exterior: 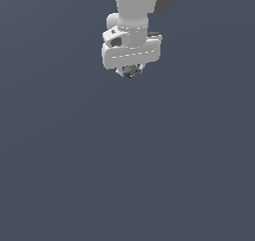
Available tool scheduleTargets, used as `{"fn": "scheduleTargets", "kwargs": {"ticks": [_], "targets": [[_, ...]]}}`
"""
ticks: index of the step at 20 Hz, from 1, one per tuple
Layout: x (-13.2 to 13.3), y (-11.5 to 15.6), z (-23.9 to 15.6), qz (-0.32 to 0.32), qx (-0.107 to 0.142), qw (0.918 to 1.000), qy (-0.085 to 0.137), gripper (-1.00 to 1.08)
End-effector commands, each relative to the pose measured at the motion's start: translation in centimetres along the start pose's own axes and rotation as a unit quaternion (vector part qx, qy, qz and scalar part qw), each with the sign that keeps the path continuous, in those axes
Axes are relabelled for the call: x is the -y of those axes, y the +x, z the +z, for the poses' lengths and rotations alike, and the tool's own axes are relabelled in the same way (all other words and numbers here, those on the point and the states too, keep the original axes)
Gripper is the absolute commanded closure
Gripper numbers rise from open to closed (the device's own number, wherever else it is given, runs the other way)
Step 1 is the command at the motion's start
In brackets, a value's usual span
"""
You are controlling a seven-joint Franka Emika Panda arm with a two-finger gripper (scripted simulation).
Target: Pick up the object and move it to a goal position.
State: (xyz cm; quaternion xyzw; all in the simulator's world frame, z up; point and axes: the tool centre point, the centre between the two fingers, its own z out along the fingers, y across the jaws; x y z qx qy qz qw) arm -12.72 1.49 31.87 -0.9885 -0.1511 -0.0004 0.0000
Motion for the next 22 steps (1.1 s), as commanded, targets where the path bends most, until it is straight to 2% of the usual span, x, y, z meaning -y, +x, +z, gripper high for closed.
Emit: {"fn": "scheduleTargets", "kwargs": {"ticks": [1, 11, 22], "targets": [[0.2, -0.2, -2.3, 0.0, 0.0, 1.0, 0.0, 1.08], [0.5, -0.4, -7.9, 0.0, 0.0, 1.0, 0.0, 1.08], [0.5, -0.2, -8.6, 0.0, 0.0, 1.0, 0.0, 1.08]]}}
